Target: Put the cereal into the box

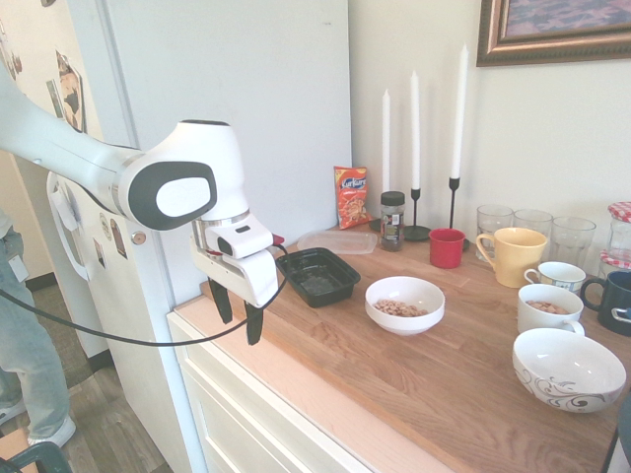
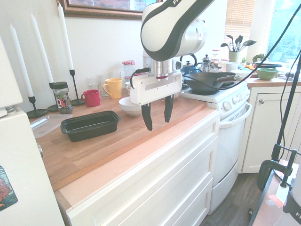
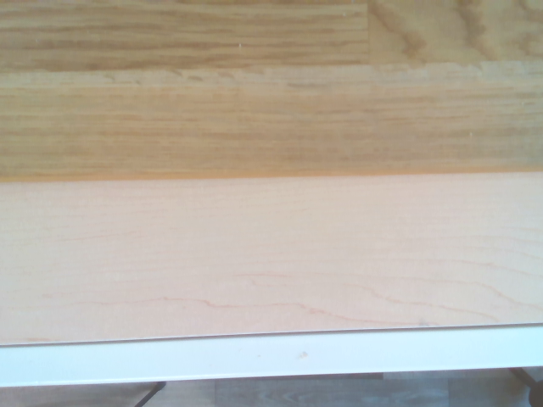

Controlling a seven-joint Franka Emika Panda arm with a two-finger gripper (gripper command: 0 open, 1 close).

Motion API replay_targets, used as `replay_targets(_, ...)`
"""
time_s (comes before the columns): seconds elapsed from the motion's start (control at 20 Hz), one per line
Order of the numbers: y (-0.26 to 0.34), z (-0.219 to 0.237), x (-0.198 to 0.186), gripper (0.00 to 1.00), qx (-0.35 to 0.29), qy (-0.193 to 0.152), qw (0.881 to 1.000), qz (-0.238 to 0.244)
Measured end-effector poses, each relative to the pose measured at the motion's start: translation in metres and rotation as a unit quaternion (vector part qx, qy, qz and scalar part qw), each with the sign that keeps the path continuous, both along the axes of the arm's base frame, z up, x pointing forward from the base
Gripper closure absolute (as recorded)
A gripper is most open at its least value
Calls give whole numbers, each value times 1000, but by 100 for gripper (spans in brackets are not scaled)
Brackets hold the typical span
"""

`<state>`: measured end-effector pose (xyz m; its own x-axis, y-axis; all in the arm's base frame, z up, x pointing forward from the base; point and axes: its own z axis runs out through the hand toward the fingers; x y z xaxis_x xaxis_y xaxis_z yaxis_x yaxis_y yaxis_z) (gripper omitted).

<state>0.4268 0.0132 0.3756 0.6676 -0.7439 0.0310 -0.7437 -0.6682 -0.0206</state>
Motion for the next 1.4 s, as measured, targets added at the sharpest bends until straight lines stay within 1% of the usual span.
replay_targets(0.15,0,0,1,0,2,-4,1000,4)
replay_targets(0.35,-4,8,13,0,6,-26,1000,-2)
replay_targets(0.6,-50,34,57,0,16,-56,998,-35)
replay_targets(0.95,-114,55,116,0,43,-76,992,-88)
replay_targets(1.25,-166,46,166,0,78,-84,986,-119)
replay_targets(1.4,-189,41,182,0,83,-80,984,-132)
